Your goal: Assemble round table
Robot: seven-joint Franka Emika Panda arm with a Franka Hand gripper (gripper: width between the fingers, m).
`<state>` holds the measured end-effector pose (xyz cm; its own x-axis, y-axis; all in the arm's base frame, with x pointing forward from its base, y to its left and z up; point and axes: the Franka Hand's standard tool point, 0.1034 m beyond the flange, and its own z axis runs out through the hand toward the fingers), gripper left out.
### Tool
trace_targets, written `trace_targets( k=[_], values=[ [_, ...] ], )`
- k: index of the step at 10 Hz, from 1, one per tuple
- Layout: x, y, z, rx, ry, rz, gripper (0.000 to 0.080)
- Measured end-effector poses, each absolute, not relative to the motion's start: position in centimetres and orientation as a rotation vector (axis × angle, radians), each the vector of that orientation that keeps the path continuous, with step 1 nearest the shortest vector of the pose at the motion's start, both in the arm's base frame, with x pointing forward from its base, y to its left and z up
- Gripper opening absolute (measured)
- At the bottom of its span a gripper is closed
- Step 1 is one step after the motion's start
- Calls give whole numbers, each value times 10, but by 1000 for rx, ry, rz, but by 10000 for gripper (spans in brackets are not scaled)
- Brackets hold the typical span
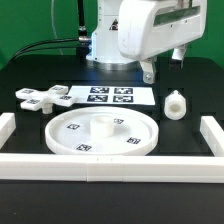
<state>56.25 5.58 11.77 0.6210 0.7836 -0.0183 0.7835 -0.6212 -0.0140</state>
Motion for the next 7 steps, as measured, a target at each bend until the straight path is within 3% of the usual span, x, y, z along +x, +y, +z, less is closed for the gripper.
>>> trace_targets(
  k=[5, 7],
  values=[
    [561, 52, 116, -2812, -1386, 40, 650],
    [552, 18, 98, -2755, -1498, 26, 650]
  ],
)
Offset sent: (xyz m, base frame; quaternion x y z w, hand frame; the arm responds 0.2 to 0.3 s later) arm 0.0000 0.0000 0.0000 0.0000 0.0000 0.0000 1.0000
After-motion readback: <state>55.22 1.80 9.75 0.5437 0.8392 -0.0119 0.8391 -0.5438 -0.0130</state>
